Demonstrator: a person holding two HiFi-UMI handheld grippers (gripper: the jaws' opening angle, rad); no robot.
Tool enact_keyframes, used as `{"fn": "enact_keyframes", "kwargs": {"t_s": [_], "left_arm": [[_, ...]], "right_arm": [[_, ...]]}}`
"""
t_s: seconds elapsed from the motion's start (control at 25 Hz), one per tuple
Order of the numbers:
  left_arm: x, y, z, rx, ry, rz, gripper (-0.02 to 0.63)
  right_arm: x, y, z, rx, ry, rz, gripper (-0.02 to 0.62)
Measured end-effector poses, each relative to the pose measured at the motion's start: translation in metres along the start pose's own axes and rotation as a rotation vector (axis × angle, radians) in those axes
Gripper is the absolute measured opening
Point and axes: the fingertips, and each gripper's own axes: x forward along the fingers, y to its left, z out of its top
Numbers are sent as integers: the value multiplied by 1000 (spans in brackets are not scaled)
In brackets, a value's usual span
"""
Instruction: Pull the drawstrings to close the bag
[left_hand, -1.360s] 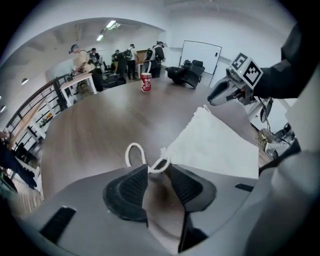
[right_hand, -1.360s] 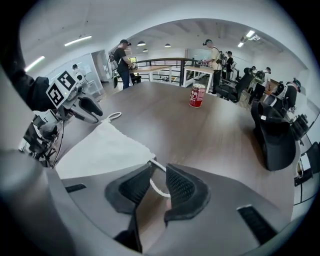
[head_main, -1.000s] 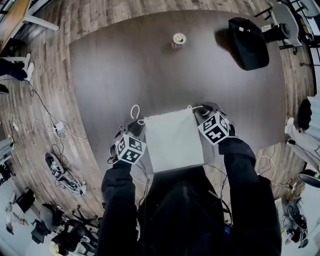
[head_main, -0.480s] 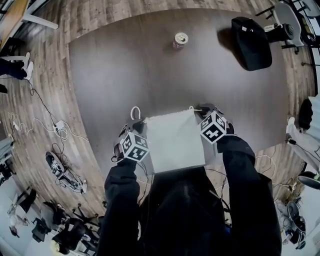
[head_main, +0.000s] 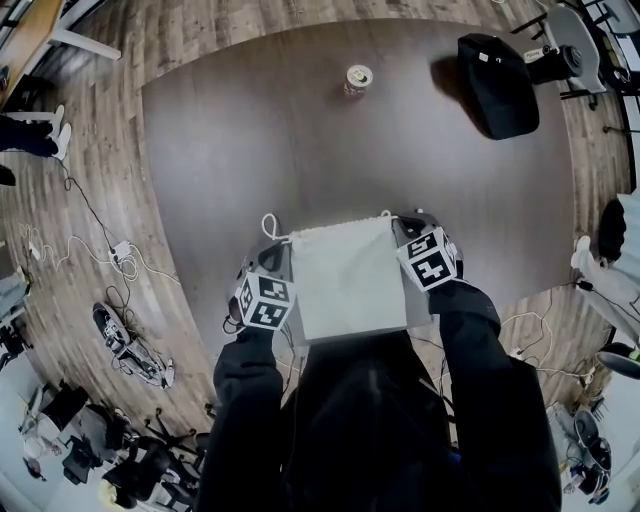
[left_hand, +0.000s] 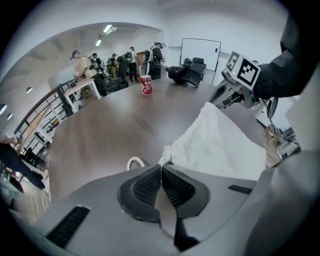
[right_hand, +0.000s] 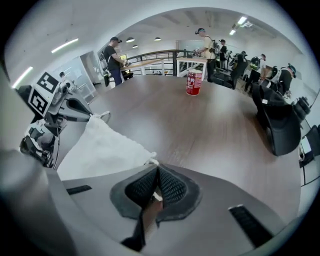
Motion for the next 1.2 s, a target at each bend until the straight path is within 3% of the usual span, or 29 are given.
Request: {"fn": "enact_keyframes", "kwargs": {"t_s": [0.24,0.32,0.8,1.2], "left_arm": [[-39,13,36,-319,-170,71,34],[-57,13,46,-378,-219,85,34],[-191,19,118,-519,-541,215,32],[-273,25,143,-568,-710,329,32]], "right_arm": [[-50,2,29,97,-168,-56,23],[-76,6,42,114,-235,-78,23],[-225,5,95,122,-537,-285,23],[-299,4,103,143,-648,-404,23]]}}
